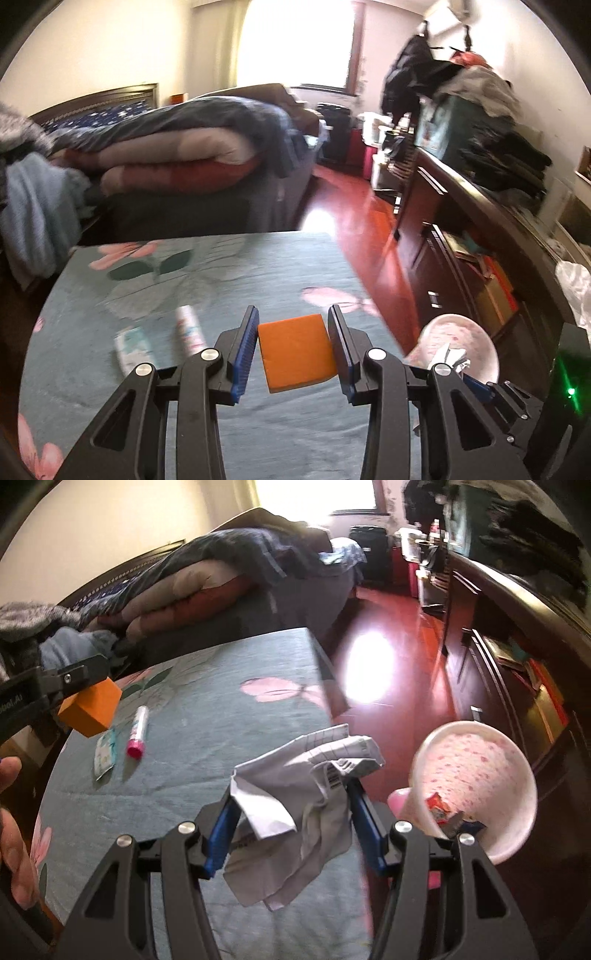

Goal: Collect trash
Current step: 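Carry the sponge block and paper over the wastebasket and open both tools, then grasp the wet-wipe pack with the left tool while the right tool grasps the pink-capped glue stick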

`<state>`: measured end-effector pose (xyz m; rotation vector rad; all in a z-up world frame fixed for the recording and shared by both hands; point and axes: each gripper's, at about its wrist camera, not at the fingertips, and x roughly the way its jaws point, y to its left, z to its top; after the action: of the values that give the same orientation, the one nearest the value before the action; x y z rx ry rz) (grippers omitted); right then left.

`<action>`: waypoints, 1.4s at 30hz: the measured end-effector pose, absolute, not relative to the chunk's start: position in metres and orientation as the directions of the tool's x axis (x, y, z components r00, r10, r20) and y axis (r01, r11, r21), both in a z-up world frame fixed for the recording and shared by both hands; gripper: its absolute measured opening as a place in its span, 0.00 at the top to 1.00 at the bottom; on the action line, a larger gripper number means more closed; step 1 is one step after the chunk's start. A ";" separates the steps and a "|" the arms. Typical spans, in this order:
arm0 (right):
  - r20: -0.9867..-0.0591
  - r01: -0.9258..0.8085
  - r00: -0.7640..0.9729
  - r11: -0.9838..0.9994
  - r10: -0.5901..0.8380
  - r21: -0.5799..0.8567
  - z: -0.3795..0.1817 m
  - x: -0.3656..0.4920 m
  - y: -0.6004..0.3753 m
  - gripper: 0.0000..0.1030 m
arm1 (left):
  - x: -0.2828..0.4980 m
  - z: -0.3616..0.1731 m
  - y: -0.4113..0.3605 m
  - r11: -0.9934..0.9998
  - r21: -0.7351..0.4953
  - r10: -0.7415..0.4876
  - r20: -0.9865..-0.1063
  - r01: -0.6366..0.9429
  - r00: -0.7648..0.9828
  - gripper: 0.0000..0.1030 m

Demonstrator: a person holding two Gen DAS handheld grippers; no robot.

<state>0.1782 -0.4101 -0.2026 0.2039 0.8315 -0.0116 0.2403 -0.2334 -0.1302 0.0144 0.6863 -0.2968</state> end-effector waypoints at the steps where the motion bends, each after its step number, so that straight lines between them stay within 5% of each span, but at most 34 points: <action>1: -0.732 0.106 0.678 0.979 0.058 0.176 -0.203 0.175 -0.419 0.44 | 0.240 -0.130 -0.239 0.955 -0.085 -0.274 -0.624 0.286 0.731 0.62; 30: -0.745 0.490 0.640 0.847 -0.189 0.206 -0.270 0.149 -0.643 0.43 | 0.262 -0.200 -0.505 0.738 -0.099 -0.518 -0.718 0.667 0.466 0.61; 33: -0.748 0.495 0.634 0.845 -0.194 0.201 -0.283 0.156 -0.652 0.41 | 0.269 -0.214 -0.519 0.733 -0.114 -0.517 -0.735 0.670 0.440 0.52; 37: -0.746 0.509 0.630 0.841 -0.217 0.185 -0.294 0.160 -0.658 0.24 | 0.278 -0.220 -0.526 0.730 -0.159 -0.540 -0.730 0.665 0.419 0.19; 42: -0.751 0.528 0.620 0.828 -0.226 0.187 -0.300 0.162 -0.664 0.18 | 0.282 -0.218 -0.521 0.747 -0.162 -0.539 -0.716 0.644 0.445 0.10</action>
<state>0.1619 -0.6635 -0.3002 0.4157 0.7909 -0.4477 0.2822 -0.5207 -0.2178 0.1414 0.8320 -0.7359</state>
